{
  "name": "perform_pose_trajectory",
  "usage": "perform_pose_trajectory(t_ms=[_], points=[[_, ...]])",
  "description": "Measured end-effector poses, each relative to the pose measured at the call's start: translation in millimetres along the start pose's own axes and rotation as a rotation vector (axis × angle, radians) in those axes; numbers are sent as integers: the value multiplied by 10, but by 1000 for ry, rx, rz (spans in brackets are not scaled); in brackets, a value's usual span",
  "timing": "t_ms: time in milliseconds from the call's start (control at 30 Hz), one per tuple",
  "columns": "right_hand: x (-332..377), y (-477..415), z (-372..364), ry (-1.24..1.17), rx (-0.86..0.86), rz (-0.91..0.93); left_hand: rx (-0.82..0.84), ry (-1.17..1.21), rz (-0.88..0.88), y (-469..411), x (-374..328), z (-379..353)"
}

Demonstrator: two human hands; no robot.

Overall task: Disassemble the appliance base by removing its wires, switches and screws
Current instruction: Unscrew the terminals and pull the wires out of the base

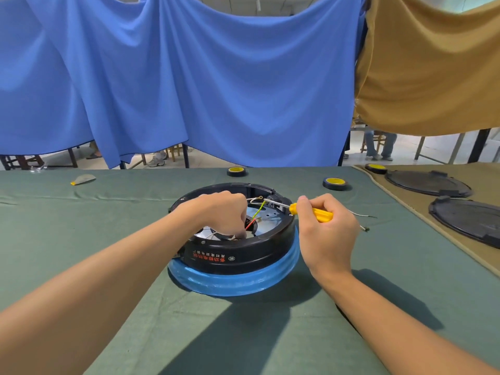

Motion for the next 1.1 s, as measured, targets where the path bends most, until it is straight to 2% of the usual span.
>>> perform_pose_trajectory(t_ms=[167,267,433,533,633,800,900,1100], points=[[31,-75,65,-31,-37,-62,-31,-35,69,59,36,194],[35,-206,162,-79,-80,-119,31,-100,64,163,27,433],[-41,-554,500,-75,-186,-167,-220,-35,6,208,-247,727],[-190,-700,749,-36,-297,-201,-257,75,-96,109,-649,670],[-364,-723,935,6,-364,-246,-216,126,-175,-86,-1083,511],[-498,-720,1045,82,-371,-259,-101,102,-233,-414,-1616,210],[-489,-740,1015,69,-361,-254,-10,113,-236,-568,-1760,-3],[-435,-712,960,92,-312,-156,0,182,-204,-744,-1738,-216]])
Point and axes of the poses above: each hand's wrist, its own y-axis away from the middle knuckle, its own z-axis out of the back of the hand, x = y × z, the point moved 3 cm from there along -y, towards the middle knuckle, and after that the axes turned 1 degree about x, right-handed, at the moved point
